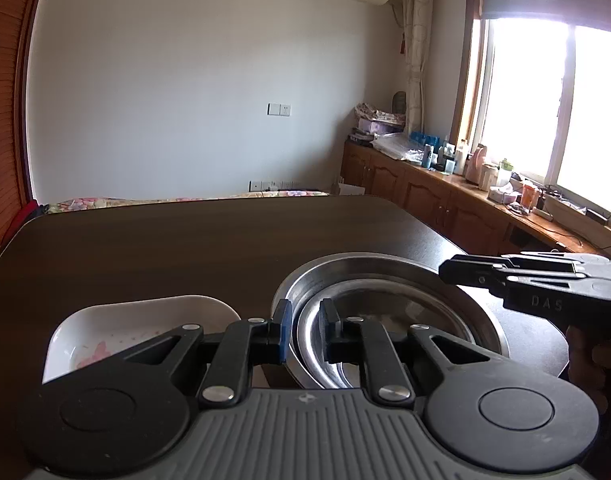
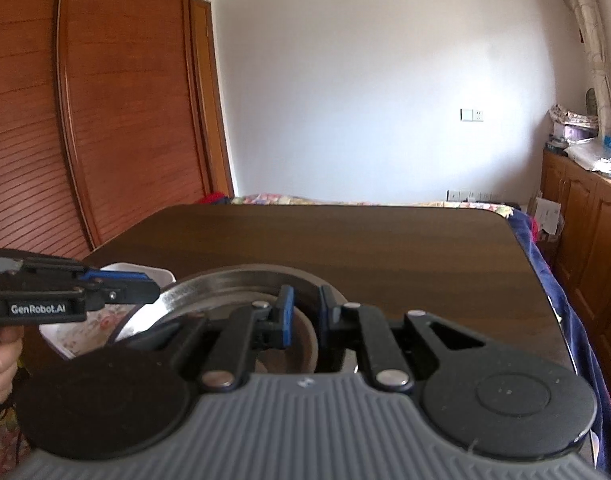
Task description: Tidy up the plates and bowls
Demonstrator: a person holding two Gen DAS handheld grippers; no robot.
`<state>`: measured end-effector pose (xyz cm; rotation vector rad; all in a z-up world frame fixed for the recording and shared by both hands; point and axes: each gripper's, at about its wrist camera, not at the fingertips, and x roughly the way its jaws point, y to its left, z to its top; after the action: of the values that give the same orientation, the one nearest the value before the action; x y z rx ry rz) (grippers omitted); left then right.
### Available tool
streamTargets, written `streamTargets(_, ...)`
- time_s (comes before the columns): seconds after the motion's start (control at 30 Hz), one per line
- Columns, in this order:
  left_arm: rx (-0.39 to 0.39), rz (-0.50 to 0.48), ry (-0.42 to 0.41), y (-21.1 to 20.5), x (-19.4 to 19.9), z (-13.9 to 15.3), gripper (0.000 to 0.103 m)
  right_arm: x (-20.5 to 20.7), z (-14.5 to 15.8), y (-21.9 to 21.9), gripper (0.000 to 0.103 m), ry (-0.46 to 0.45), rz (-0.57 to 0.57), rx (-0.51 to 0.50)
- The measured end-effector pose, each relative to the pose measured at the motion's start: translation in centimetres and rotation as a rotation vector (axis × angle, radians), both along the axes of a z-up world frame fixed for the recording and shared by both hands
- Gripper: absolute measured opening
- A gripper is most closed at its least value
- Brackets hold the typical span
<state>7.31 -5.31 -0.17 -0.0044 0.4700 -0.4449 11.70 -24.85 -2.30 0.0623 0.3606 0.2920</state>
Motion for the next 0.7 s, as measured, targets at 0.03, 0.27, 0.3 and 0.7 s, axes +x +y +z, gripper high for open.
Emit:
streamTargets(0.03, 0.004, 0.002, -0.007, 0.0, -0.1, 0.0, 0.044, -0.3, -0.1, 0.0, 0.014, -0.008, -0.006, 0.002)
streamTargets(0.27, 0.012, 0.021, -0.038, 0.2, -0.7, 0.0, 0.058, -1.5, -0.7, 0.0, 0.014, -0.053, -0.039, -0.035)
streamTargets(0.3, 0.015, 0.025, -0.043, 0.1, -0.8, 0.0, 0.065, -1.5, -0.7, -0.1, 0.014, -0.055, -0.041, -0.032)
streamTargets(0.7, 0.013, 0.087, -0.115, 0.6, -1.8, -1.0, 0.103, -2.2, -1.8, -0.6, 0.059, -0.077, -0.080, -0.009)
